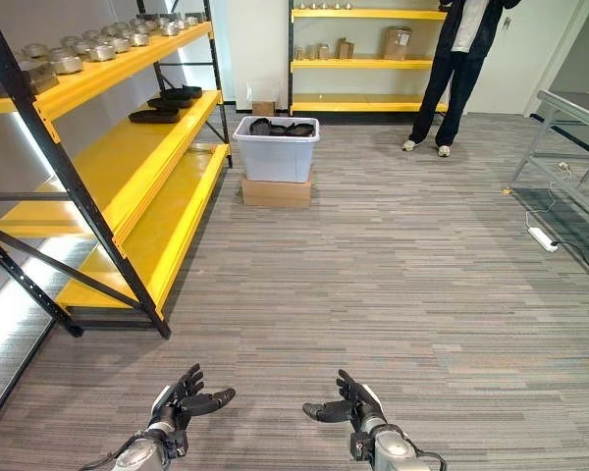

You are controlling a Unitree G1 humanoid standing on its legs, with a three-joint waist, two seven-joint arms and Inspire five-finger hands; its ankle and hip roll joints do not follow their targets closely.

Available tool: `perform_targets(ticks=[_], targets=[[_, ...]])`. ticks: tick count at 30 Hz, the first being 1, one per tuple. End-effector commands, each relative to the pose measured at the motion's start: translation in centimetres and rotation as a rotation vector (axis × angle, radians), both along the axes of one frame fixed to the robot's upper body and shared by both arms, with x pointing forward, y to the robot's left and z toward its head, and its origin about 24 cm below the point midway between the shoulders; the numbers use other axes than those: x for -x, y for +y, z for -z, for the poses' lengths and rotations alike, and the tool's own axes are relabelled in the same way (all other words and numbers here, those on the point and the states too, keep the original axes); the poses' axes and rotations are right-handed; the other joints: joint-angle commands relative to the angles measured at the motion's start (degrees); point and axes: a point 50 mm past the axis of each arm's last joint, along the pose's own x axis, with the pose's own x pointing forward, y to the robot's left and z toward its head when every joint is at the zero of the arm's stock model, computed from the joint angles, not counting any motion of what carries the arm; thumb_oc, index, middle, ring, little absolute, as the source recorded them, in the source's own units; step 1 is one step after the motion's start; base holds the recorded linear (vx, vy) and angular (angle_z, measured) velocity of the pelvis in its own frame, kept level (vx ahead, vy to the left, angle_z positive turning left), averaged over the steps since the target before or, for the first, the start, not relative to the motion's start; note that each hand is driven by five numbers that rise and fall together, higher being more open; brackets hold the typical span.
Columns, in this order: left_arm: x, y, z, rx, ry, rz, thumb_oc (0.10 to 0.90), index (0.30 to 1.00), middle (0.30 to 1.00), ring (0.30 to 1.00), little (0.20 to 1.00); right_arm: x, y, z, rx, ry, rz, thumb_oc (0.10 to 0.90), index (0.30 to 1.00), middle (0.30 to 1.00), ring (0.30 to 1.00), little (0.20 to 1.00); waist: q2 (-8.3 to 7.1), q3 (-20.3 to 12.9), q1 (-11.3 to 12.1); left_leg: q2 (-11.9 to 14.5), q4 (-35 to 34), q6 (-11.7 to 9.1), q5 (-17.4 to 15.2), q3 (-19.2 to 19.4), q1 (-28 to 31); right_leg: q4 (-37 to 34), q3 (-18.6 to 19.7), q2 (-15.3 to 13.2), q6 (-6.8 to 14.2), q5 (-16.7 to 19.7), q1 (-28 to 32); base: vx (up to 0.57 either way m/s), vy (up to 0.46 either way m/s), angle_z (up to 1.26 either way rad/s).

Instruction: Move parts from the plastic box to the shelf.

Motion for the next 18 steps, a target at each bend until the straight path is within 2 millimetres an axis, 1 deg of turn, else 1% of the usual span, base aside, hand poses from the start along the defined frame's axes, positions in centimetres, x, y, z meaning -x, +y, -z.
perform_targets(ticks=[1,2,3,4,5,6,7,8,9,10,11,12,13,14,15,16,17,18], targets=[[-6.0,0.2,-4.5,-0.031,-0.265,0.078,0.9,1.0,1.0,1.0,1.0,-6.1,0.6,-4.5,0.018,-0.269,-0.074,0.9,1.0,1.0,1.0,1.0,-1.29,3.0,0.2,1.8,2.1,-0.2,-2.4,-2.9,-1.8,7.2,-0.9,-5.5,4.6,-7.4,1.5,-0.05,0.069,-0.04],[-6.0,0.2,-4.6,-0.032,-0.266,0.078,0.9,1.0,1.0,1.0,1.0,-6.1,0.6,-4.5,0.018,-0.27,-0.074,0.9,1.0,1.0,1.0,1.0,-1.33,2.9,0.2,1.7,2.3,-0.2,-2.5,-2.9,-2.0,7.5,-0.8,-5.5,4.6,-7.5,1.2,-0.07,0.13,-0.04],[-6.6,0.0,-5.1,-0.04,-0.29,0.099,0.9,1.0,1.0,1.0,1.0,-6.4,0.8,-4.8,0.007,-0.285,-0.075,0.9,1.0,1.0,1.0,1.0,-1.37,3.9,0.2,1.3,4.0,0.6,-3.2,-3.8,-3.4,11.5,-0.5,-6.3,5.1,-8.3,-0.9,-0.04,0.088,-0.01],[-6.7,0.0,-5.1,-0.04,-0.29,0.099,0.9,1.0,1.0,1.0,1.0,-6.4,0.8,-4.8,0.007,-0.285,-0.075,0.9,1.0,1.0,1.0,1.0,-1.41,3.8,0.2,1.2,4.2,0.6,-3.3,-3.8,-3.6,11.7,-0.5,-6.4,5.1,-8.4,-1.1,-0.04,0.195,0.09],[-7.0,-0.1,-5.6,-0.063,-0.312,0.13,0.9,1.0,1.0,1.0,1.0,-6.2,1.0,-4.9,-0.008,-0.289,-0.076,0.9,1.0,1.0,1.0,1.0,-1.56,4.3,0.0,0.0,5.8,2.0,-4.8,-4.7,-4.3,17.2,-0.2,-8.0,5.9,-7.3,-3.6,0.0,0.189,0.15],[-7.1,-0.2,-5.7,-0.064,-0.319,0.141,0.9,1.0,1.0,1.0,1.0,-6.0,0.9,-4.9,-0.016,-0.295,-0.07,0.9,1.0,1.0,1.0,1.0,-1.81,5.4,-0.4,-0.8,7.5,3.0,-6.0,-5.2,-4.6,22.6,1.1,-9.0,7.0,-4.4,-5.3,-0.01,0.311,0.2],[-7.2,-0.5,-6.0,-0.067,-0.332,0.157,0.9,1.0,1.0,1.0,1.0,-5.9,1.1,-4.9,-0.027,-0.299,-0.062,0.9,1.0,1.0,1.0,1.0,-1.58,6.7,-0.8,-1.8,9.4,4.8,-7.3,-6.2,-4.7,32.0,3.7,-10.0,7.5,2.1,-10.0,-0.02,0.203,0.16],[-7.2,-0.4,-6.0,-0.067,-0.332,0.157,0.9,1.0,1.0,1.0,1.0,-5.9,1.1,-4.9,-0.027,-0.299,-0.062,0.9,1.0,1.0,1.0,1.0,-1.55,6.5,-0.7,-1.7,9.4,4.8,-7.2,-6.2,-4.9,31.9,3.7,-10.0,7.4,2.2,-10.2,0.0,0.208,0.13],[-7.3,-0.5,-6.2,-0.064,-0.34,0.163,0.9,1.0,1.0,1.0,1.0,-5.9,1.4,-5.1,-0.037,-0.308,-0.065,0.9,1.0,1.0,1.0,1.0,-1.03,7.2,-1.0,-1.9,9.7,5.6,-7.8,-6.4,-4.5,36.4,5.3,-9.7,7.3,4.3,-13.0,0.02,0.146,0.0],[-7.4,-0.6,-6.4,-0.061,-0.352,0.165,0.9,1.0,1.0,1.0,1.0,-6.2,1.6,-5.4,-0.039,-0.324,-0.071,0.9,1.0,1.0,1.0,1.0,-0.53,8.3,-1.3,-1.8,10.8,6.3,-8.5,-6.8,-4.2,40.2,6.9,-8.7,7.2,5.7,-15.6,0.06,0.193,-0.02],[-7.4,-0.6,-6.5,-0.06,-0.353,0.167,0.9,1.0,1.0,1.0,1.0,-6.3,1.7,-5.6,-0.042,-0.334,-0.074,0.9,1.0,1.0,1.0,1.0,0.01,8.8,-1.5,-1.5,11.3,6.5,-9.0,-7.0,-3.9,42.0,7.0,-8.2,6.8,4.0,-18.1,0.12,0.137,-0.05],[-7.4,-0.3,-6.6,-0.07,-0.357,0.166,0.9,1.0,1.0,1.0,1.0,-6.6,1.8,-5.9,-0.05,-0.351,-0.07,0.9,1.0,1.0,1.0,1.0,-0.03,9.2,-1.6,-1.5,12.9,6.6,-10.2,-7.1,-3.6,41.8,6.3,-8.1,6.4,3.3,-19.9,0.17,0.077,-0.05],[-7.4,-0.2,-6.6,-0.068,-0.356,0.164,0.9,1.0,1.0,1.0,1.0,-6.7,1.8,-6.1,-0.056,-0.359,-0.067,0.9,1.0,1.0,1.0,1.0,-0.18,9.2,-1.9,-1.6,13.1,6.5,-10.8,-7.5,-3.2,41.1,5.9,-8.9,6.5,3.0,-20.4,0.24,0.008,-0.06],[-7.5,0.0,-6.7,-0.069,-0.36,0.164,0.9,1.0,1.0,1.0,1.0,-6.9,1.8,-6.4,-0.057,-0.376,-0.07,0.9,1.0,1.0,1.0,1.0,-0.77,9.2,-2.4,-1.7,14.2,6.1,-12.3,-7.8,-2.5,37.2,5.5,-8.9,6.4,2.2,-20.7,0.26,-0.043,0.01],[-7.5,0.1,-6.7,-0.069,-0.358,0.16,0.9,1.0,1.0,1.0,1.0,-6.9,1.7,-6.5,-0.058,-0.38,-0.068,0.9,1.0,1.0,1.0,1.0,-1.29,9.1,-2.7,-1.9,14.6,5.6,-13.2,-8.1,-1.7,35.4,5.5,-9.2,6.5,1.9,-20.7,0.33,-0.111,0.14],[-7.8,0.4,-6.9,-0.076,-0.365,0.158,0.9,1.0,1.0,1.0,1.0,-7.2,1.7,-6.7,-0.058,-0.39,-0.059,0.9,1.0,1.0,1.0,1.0,-2.34,9.4,-3.2,-1.6,17.2,5.2,-15.9,-8.2,-0.9,29.0,4.9,-8.9,6.3,0.6,-20.5,0.29,-0.107,0.25],[-7.7,0.3,-6.9,-0.074,-0.363,0.158,0.9,1.0,1.0,1.0,1.0,-7.2,1.6,-6.8,-0.059,-0.391,-0.052,0.9,1.0,1.0,1.0,1.0,-2.52,9.5,-3.3,-1.6,17.3,4.8,-16.2,-8.5,-0.4,28.0,4.6,-9.0,6.6,0.7,-20.2,0.32,-0.145,0.23],[-7.8,0.6,-6.8,-0.079,-0.362,0.148,0.9,1.0,1.0,1.0,1.0,-7.4,1.7,-7.0,-0.061,-0.401,-0.054,0.9,1.0,1.0,1.0,1.0,-3.14,9.4,-3.5,-1.2,17.9,4.2,-17.7,-8.4,0.9,23.4,3.7,-9.1,6.8,0.8,-20.4,0.39,-0.167,0.19]])
